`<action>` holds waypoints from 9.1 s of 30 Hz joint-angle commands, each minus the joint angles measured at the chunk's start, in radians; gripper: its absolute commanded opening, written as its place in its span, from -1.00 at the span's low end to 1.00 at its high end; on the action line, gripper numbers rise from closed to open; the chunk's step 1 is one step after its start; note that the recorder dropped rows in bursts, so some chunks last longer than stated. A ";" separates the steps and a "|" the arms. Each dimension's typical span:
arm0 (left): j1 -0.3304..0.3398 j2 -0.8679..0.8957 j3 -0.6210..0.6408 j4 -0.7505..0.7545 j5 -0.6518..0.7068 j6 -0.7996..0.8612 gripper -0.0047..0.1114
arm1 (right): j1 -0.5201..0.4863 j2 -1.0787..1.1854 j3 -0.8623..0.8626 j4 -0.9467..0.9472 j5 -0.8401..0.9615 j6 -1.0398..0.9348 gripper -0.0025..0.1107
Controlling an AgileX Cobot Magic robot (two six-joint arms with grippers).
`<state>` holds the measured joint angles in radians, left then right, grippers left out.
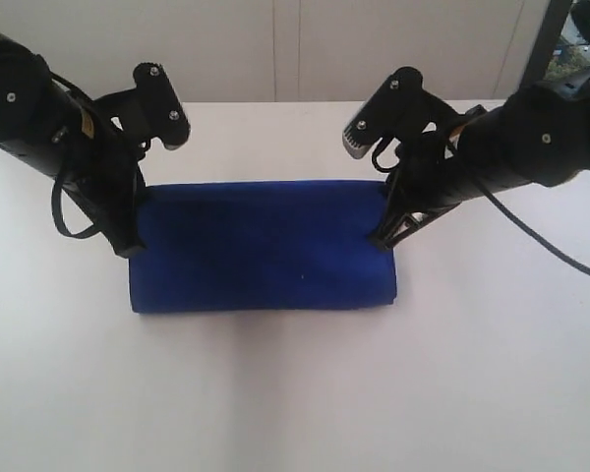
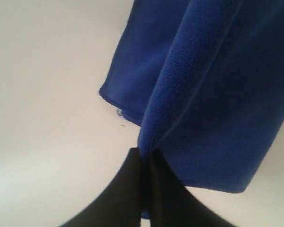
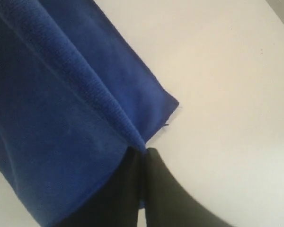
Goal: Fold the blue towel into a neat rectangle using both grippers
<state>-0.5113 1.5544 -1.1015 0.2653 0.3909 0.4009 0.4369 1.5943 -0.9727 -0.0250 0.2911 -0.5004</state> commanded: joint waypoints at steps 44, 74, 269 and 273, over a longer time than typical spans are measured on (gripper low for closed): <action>0.070 0.248 -0.052 0.050 -0.290 -0.009 -0.92 | -0.062 0.262 -0.124 -0.012 -0.189 0.008 -0.96; 0.119 0.206 -0.088 0.050 0.040 -0.417 -0.82 | -0.098 0.137 -0.124 -0.009 0.175 0.458 -0.82; 0.369 -0.473 0.314 -0.474 0.256 -0.349 -0.92 | -0.435 -1.594 0.973 0.025 0.059 0.500 -0.96; 0.369 -0.473 0.314 -0.474 0.256 -0.349 -0.92 | -0.435 -1.594 0.973 0.025 0.059 0.500 -0.96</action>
<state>-0.1441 1.0889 -0.7976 -0.1971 0.6390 0.0549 0.0105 0.0054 -0.0058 0.0000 0.3643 0.0084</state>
